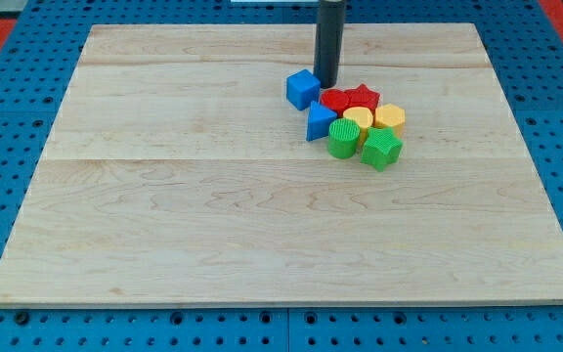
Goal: Separate the blue cube from group of blocks
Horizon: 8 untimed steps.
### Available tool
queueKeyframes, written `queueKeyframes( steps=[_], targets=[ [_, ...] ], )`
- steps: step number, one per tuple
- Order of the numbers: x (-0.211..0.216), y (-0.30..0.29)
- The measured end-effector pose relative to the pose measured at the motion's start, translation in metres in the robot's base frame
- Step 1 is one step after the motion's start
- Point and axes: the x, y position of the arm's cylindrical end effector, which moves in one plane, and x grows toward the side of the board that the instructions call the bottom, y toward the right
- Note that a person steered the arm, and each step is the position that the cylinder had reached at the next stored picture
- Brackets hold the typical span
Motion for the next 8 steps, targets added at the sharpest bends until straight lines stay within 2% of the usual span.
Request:
queueKeyframes(
  steps=[1,2,3,4,5,8],
  targets=[
    [0.023,0.026],
    [0.027,-0.028],
    [0.011,-0.027],
    [0.004,0.039],
    [0.001,-0.022],
    [-0.019,-0.031]
  ],
)
